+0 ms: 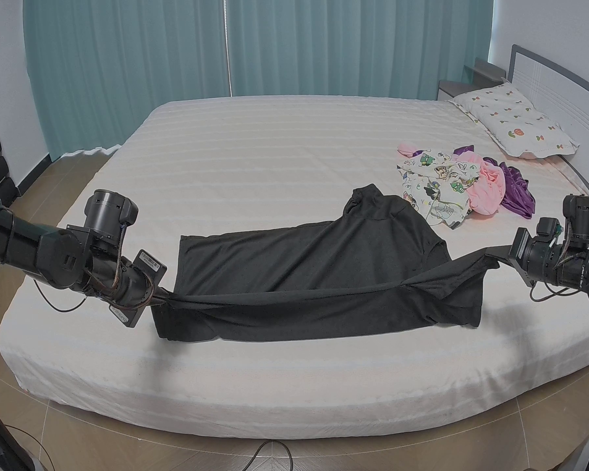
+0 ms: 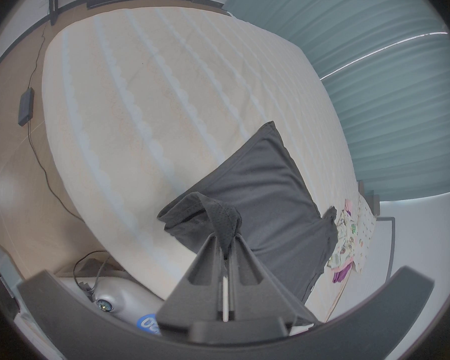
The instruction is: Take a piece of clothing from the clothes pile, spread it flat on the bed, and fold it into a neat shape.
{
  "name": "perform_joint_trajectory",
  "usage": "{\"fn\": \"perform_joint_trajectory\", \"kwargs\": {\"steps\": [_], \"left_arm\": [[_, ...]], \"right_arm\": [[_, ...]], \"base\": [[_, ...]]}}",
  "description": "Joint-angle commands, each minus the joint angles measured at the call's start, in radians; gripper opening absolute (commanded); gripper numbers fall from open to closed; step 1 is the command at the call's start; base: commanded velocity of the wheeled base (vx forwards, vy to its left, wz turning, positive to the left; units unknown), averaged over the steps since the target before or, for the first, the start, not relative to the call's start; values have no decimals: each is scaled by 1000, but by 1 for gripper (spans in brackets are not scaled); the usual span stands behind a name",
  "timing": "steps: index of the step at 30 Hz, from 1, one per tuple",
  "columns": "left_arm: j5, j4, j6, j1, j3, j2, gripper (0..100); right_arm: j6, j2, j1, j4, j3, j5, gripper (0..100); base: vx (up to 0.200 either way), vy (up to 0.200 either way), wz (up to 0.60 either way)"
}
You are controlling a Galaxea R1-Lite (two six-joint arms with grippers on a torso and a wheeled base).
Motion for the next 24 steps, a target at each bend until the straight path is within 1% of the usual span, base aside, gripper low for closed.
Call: {"fn": "perform_joint_trajectory", "kwargs": {"steps": [1, 4, 11, 13, 14, 16, 18, 24], "left_arm": [[-17, 9, 14, -1, 16, -50, 0], [-24, 11, 38, -1, 23, -44, 0], [-24, 0, 43, 8, -74, 67, 0], [-24, 0, 43, 8, -83, 78, 0], [-24, 5, 43, 8, -126, 121, 0], [-24, 5, 43, 8, -142, 139, 0], [-23, 9, 41, 10, -201, 202, 0], [-23, 9, 40, 16, -284, 300, 0]], "right_arm": [[0, -42, -1, 1, 19, 1, 0], [0, -34, -1, 1, 17, -1, 0], [0, 54, -4, -1, -36, 1, 0], [0, 63, -4, -1, -43, 1, 0], [2, 93, -1, -1, -62, 2, 0], [2, 104, 0, -1, -72, 2, 0], [3, 143, 3, -1, -99, 1, 0], [3, 198, 9, -2, -138, 1, 0]], "base": [[0, 0, 0], [0, 0, 0], [0, 0, 0], [0, 0, 0], [0, 0, 0], [0, 0, 0], [0, 0, 0], [0, 0, 0]]}}
